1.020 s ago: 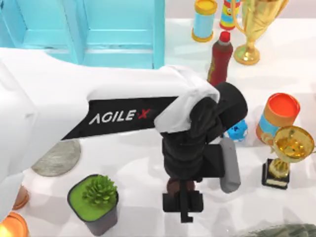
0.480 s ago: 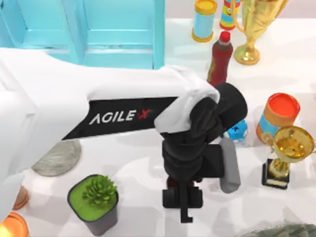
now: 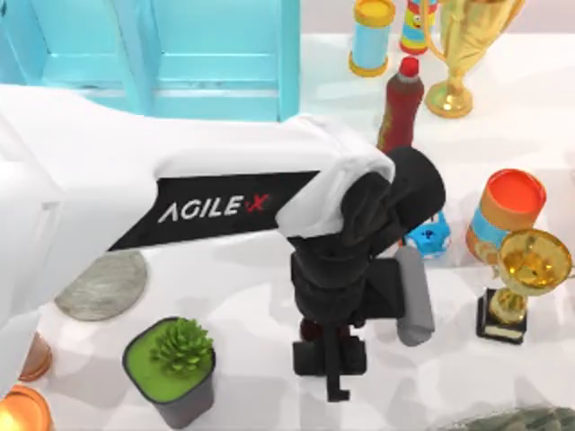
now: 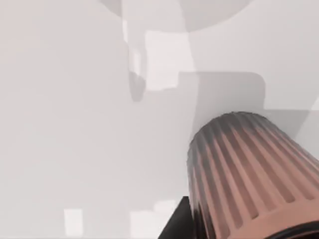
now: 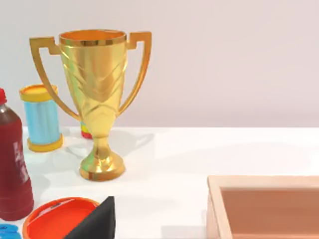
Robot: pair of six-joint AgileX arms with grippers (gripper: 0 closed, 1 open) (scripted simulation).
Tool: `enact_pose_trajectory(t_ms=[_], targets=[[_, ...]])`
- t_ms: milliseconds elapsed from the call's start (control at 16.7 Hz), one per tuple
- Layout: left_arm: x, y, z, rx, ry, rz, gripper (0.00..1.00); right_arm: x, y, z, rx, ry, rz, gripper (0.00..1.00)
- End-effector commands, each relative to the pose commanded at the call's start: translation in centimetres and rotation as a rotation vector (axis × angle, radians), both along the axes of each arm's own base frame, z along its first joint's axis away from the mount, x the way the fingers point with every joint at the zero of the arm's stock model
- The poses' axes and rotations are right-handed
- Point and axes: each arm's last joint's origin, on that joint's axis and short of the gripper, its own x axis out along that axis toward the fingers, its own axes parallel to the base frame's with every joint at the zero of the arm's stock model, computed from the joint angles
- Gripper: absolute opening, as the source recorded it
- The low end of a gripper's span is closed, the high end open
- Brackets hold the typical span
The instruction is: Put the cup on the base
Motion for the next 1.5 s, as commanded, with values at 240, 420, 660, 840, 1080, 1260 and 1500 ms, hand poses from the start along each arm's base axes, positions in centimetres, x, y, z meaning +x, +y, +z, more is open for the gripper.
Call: enact_pose_trajectory(t_ms=[240, 420, 660, 840, 1080, 1260, 1500], targets=[[3.4, 4.0, 1.6, -0.01, 0.003, 0.284, 0.0, 0.0, 0.0, 0.0, 0.0, 0.0, 0.0, 1.0], [6.8, 9.6, 3.0, -0.013, 0.009, 0.671, 0.0, 0.0, 0.0, 0.0, 0.0, 0.0, 0.0, 1.0], [9.8, 18.2, 4.9, -0.017, 0.016, 1.221, 0.0, 0.0, 0.0, 0.0, 0.0, 0.0, 0.0, 1.0], [10.3, 22.7, 6.3, -0.037, 0.013, 1.476, 0.0, 0.0, 0.0, 0.0, 0.0, 0.0, 0.0, 1.0], [10.2, 24.0, 6.8, -0.049, 0.01, 1.544, 0.0, 0.0, 0.0, 0.0, 0.0, 0.0, 0.0, 1.0], [10.3, 23.8, 6.7, -0.048, 0.008, 1.537, 0.0, 0.0, 0.0, 0.0, 0.0, 0.0, 0.0, 1.0], [10.5, 23.9, 4.0, -0.052, 0.007, 1.545, 0.0, 0.0, 0.0, 0.0, 0.0, 0.0, 0.0, 1.0]])
